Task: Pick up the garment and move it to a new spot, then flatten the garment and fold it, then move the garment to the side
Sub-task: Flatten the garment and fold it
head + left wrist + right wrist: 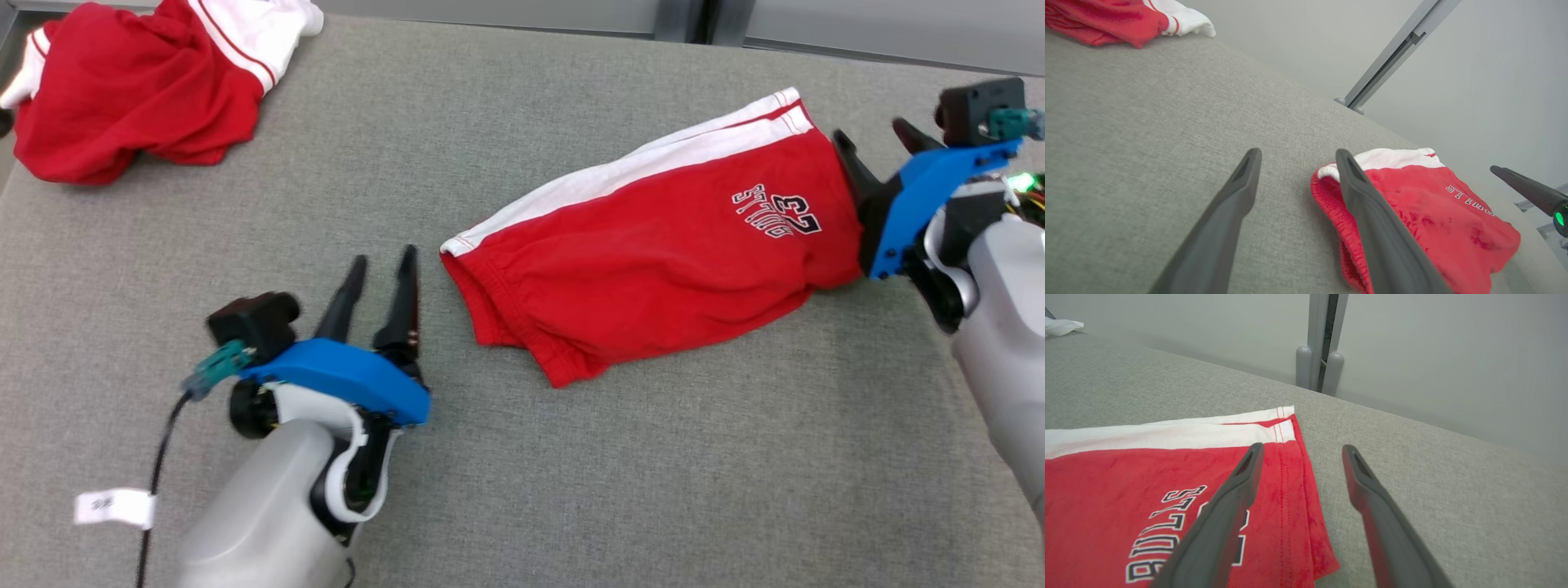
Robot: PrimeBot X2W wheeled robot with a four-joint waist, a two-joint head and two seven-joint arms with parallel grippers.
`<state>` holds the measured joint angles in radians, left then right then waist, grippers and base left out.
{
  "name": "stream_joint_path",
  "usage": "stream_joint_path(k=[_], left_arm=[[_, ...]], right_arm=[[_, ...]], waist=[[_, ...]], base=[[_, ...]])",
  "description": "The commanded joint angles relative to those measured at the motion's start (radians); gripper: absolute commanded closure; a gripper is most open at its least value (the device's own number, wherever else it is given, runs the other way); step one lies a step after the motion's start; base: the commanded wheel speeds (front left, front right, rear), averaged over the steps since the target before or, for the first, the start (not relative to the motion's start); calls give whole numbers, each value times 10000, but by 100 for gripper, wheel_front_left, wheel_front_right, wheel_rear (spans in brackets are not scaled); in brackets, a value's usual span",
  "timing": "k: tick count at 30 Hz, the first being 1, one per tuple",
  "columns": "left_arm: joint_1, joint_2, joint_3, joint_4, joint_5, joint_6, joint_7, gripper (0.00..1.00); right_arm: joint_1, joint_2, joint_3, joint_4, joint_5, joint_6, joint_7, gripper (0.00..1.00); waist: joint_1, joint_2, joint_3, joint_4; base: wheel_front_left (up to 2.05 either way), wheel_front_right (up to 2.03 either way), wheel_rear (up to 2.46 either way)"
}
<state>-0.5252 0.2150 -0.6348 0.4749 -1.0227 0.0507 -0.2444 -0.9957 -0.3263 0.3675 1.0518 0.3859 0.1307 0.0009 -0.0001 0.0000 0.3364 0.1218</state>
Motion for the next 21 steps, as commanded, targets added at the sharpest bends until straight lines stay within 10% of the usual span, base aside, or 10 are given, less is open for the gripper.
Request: stream_joint_path(k=[1, 11, 12, 13, 16, 21], left_arm=[[223, 199, 221, -235, 88, 155, -89, 0], [1414, 911, 1510, -1752, 666, 982, -211, 0], [1508, 923, 1617, -1870, 701, 1013, -213, 0], [1594, 943, 1708, -1961, 756, 1052, -213, 0], [1830, 906, 1953, -2166, 870, 1086, -216, 0], [2125, 830, 2169, -2330, 1298, 1069, -219, 0]], right_arm=[[218, -166, 99, 99, 150, 1, 106, 0], [647, -231, 192, 817, 973, 1, 700, 0], [688, -178, 232, 857, 1070, 2, 818, 8], [742, -116, 285, 863, 1168, 2, 874, 52], [868, -50, 461, 754, 1351, 2, 878, 99], [944, 20, 443, 668, 1667, 1, 164, 100]], waist=[[1, 0, -4, 44], [1, 0, 254, 318], [1, 0, 253, 329], [1, 0, 244, 333], [1, 0, 150, 309], [1, 0, -237, 61]], base=[[0, 0, 0], [0, 0, 0], [0, 0, 0], [0, 0, 0], [0, 0, 0], [0, 0, 0]])
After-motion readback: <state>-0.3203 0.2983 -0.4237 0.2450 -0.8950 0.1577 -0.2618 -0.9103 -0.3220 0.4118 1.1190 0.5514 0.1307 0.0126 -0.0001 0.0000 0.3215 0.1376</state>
